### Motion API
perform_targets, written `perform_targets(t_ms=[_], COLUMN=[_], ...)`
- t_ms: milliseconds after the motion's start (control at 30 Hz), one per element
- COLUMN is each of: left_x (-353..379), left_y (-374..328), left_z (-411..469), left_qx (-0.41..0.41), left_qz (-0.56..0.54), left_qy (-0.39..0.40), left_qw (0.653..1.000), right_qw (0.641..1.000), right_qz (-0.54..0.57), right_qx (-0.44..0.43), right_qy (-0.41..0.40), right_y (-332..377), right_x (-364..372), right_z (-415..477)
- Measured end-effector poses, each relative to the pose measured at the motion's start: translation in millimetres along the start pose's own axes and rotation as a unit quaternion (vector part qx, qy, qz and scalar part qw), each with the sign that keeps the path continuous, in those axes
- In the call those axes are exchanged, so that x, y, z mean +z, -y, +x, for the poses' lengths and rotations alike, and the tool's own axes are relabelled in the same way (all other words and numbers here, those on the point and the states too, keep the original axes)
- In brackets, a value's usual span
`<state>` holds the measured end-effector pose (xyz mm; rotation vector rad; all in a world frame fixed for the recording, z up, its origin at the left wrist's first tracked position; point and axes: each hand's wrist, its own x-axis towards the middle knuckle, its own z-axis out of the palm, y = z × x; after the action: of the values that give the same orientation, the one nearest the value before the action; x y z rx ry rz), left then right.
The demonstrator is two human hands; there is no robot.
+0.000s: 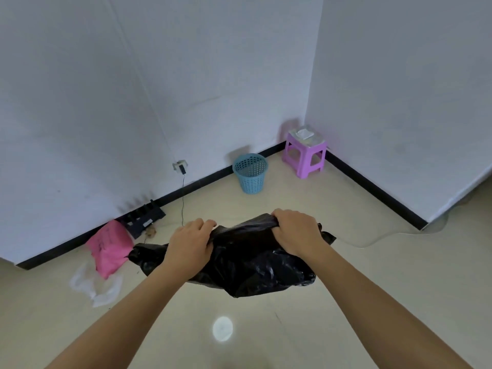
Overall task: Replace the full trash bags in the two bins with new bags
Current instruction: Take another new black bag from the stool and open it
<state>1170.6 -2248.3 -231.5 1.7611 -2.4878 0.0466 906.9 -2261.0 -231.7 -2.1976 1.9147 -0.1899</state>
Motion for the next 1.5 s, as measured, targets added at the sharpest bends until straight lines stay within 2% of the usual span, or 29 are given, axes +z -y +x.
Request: perform_targets(t_ms=[100,167,233,333,433,500,600,667,767,867,967,1133,1233,1333,1500], left_x=[11,21,33,42,22,-2,-35,-38,-10,42,93,155,181,214,318], left_y=[18,28,42,70,89,90,84,79,78,84,94,122,138,145,153], left_z=[59,101,152,240,338,403,485,524,573,612,651,728,774,815,854], left_qx=[-0.060,-0.068,-0.080,-0.108,-0.135,-0.128,-0.119,-0.103,-0.067,-0.042,-0.068,-0.152,-0.228,-0.294,-0.393], left_qz=[0.071,0.103,0.085,-0.019,-0.105,-0.151,-0.239,-0.272,-0.266,-0.225,-0.200,-0.112,-0.108,-0.168,-0.257], left_qy=[0.104,0.132,0.136,0.120,0.052,-0.026,-0.133,-0.153,-0.121,-0.036,0.036,0.089,0.126,0.140,0.155], left_qw=[0.990,0.984,0.984,0.987,0.984,0.980,0.954,0.944,0.954,0.973,0.977,0.978,0.959,0.930,0.869], right_qw=[0.999,0.996,0.993,0.992,0.998,0.995,0.969,0.960,0.967,0.981,0.993,0.989,0.978,0.963,0.937], right_qz=[-0.011,-0.023,-0.026,-0.029,0.000,0.041,0.102,0.119,0.105,0.098,0.070,0.034,0.105,0.151,0.215], right_qx=[0.023,0.035,0.046,0.054,0.055,0.060,0.079,0.100,0.141,0.127,0.086,0.111,0.154,0.205,0.253], right_qy=[0.046,0.077,0.107,0.113,0.036,-0.069,-0.210,-0.232,-0.182,-0.112,-0.028,0.087,0.096,0.084,0.108], right_y=[-10,-22,-33,-44,-52,-58,-70,-84,-121,-166,-206,-260,-282,-302,-316], right_x=[3,9,13,1,-45,-83,-124,-129,-109,-73,-35,13,27,54,149], right_z=[59,103,157,244,325,368,413,437,477,522,577,684,745,804,872])
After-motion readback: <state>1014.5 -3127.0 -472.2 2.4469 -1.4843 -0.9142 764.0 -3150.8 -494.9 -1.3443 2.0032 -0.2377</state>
